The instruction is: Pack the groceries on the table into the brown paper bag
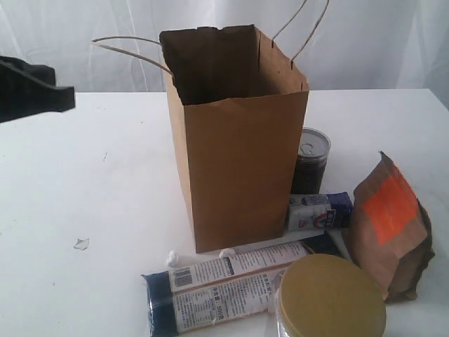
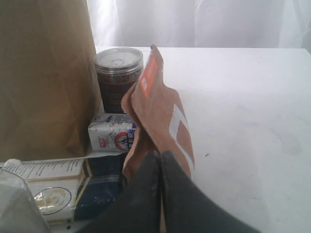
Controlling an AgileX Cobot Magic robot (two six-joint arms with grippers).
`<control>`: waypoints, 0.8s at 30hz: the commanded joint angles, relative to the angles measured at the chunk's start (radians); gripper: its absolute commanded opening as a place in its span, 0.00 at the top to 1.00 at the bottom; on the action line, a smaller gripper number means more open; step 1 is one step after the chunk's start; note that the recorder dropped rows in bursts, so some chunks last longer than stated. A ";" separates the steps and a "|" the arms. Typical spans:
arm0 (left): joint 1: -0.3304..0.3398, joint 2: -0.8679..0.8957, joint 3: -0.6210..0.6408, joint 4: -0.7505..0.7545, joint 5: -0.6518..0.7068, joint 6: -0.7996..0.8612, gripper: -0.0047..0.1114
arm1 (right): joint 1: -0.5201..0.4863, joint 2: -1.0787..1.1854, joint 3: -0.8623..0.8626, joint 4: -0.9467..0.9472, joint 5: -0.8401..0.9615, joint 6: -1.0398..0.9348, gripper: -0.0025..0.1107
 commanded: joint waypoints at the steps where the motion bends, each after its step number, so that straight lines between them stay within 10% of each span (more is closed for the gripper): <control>1: 0.000 -0.107 0.005 -0.007 -0.028 -0.009 0.96 | -0.006 -0.006 0.005 -0.002 -0.006 -0.005 0.98; 24: 0.000 0.200 -0.302 -0.003 -0.416 0.060 0.96 | -0.006 -0.006 0.005 -0.002 -0.006 0.013 0.98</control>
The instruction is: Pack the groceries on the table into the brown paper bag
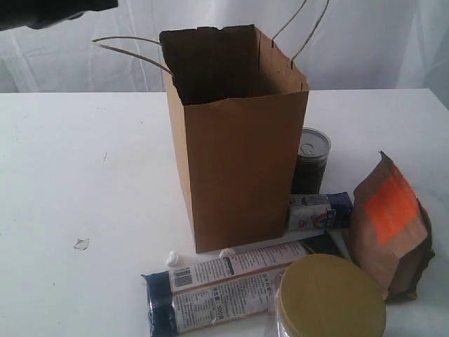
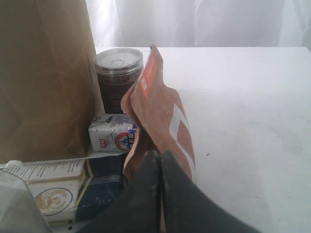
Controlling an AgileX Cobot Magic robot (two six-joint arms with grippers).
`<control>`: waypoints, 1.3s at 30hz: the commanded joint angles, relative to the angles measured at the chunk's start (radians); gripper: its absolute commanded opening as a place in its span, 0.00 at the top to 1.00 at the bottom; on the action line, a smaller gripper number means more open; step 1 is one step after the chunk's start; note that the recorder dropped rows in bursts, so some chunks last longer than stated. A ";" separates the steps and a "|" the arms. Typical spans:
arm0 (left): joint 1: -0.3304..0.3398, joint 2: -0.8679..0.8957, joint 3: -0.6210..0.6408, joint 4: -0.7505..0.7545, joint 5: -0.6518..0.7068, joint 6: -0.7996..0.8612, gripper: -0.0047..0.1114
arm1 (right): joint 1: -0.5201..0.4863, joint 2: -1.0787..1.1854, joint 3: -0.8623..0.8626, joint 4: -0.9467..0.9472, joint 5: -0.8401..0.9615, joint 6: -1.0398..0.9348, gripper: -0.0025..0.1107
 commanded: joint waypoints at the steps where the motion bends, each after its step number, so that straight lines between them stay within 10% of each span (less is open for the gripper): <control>1: 0.000 0.108 -0.062 0.012 -0.066 0.013 0.96 | -0.006 -0.006 0.005 -0.002 -0.006 0.003 0.98; 25: 0.000 0.497 -0.296 0.012 -0.003 0.064 0.95 | -0.006 -0.006 0.005 -0.002 -0.006 0.003 0.98; 32: 0.000 0.497 -0.297 0.010 -0.045 0.064 0.47 | -0.006 -0.006 0.005 -0.002 -0.006 0.003 0.98; 39: 0.000 0.462 -0.313 0.004 -0.137 0.054 0.48 | -0.006 -0.006 0.005 -0.002 -0.006 0.003 0.98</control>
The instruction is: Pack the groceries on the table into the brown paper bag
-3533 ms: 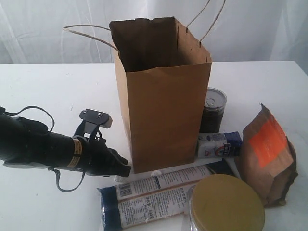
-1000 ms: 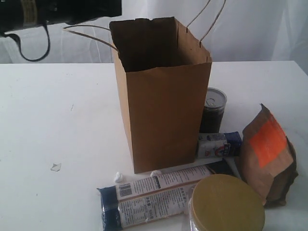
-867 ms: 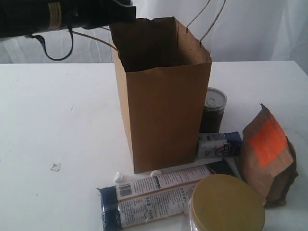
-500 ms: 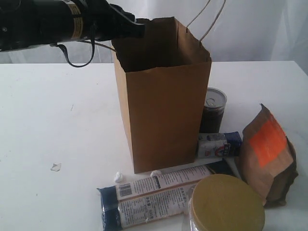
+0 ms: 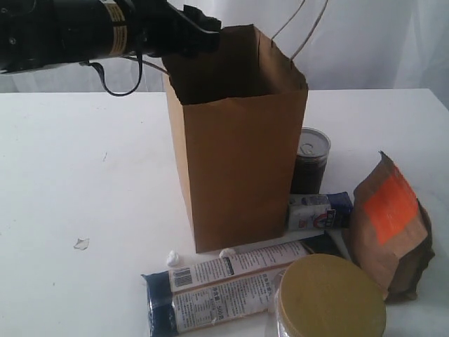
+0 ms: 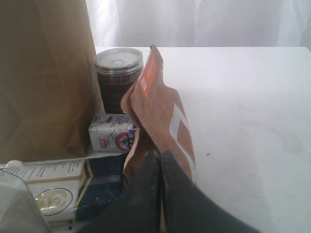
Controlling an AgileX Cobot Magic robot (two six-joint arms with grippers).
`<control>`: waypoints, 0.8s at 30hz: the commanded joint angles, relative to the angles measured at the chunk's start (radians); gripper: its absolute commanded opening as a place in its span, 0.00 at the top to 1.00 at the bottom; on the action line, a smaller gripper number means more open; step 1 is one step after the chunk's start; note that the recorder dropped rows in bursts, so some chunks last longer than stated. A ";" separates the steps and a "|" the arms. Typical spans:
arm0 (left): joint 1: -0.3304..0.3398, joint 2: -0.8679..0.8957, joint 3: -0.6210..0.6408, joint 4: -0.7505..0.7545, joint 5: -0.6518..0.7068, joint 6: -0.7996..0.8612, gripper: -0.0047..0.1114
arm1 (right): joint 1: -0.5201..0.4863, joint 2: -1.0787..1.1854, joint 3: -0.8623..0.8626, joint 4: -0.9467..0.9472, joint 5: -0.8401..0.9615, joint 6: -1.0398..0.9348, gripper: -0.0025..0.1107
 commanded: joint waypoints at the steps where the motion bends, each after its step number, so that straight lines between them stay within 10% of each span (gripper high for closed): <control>1: 0.000 -0.052 -0.009 0.017 -0.054 -0.014 0.51 | -0.006 -0.006 0.005 -0.002 -0.006 0.003 0.98; 12: 0.000 -0.220 -0.006 0.444 -0.056 -0.434 0.83 | -0.006 -0.006 0.005 -0.002 -0.006 0.003 0.98; 24: 0.000 -0.448 0.058 0.444 -0.003 -0.439 0.84 | -0.006 -0.006 0.005 -0.002 -0.006 0.003 0.98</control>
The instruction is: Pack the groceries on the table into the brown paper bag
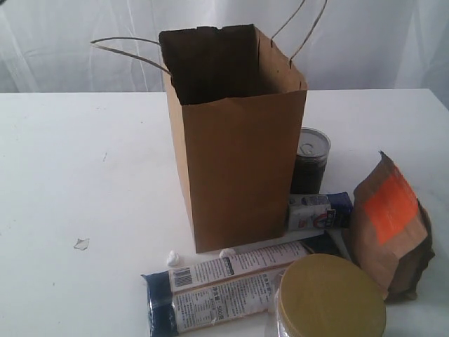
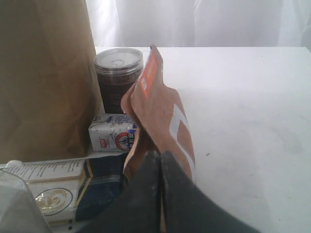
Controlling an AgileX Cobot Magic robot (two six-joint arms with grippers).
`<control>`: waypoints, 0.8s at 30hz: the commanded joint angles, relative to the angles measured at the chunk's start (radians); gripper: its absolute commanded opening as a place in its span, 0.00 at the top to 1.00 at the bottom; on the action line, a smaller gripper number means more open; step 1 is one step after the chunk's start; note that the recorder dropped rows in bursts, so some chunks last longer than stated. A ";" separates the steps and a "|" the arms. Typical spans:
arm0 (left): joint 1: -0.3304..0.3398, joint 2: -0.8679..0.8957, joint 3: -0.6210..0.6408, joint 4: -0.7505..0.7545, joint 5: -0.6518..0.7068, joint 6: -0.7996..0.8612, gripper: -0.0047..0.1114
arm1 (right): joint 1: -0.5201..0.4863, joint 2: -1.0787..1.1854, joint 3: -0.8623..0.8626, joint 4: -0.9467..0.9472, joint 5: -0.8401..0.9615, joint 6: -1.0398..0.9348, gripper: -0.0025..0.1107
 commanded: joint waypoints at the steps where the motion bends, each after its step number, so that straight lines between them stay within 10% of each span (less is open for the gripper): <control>1: 0.000 -0.091 0.049 0.019 0.057 -0.010 0.84 | -0.006 -0.006 0.005 -0.002 -0.006 0.003 0.98; 24: 0.000 -0.478 0.590 0.019 0.378 0.006 0.84 | -0.006 -0.006 0.005 -0.002 -0.006 0.003 0.98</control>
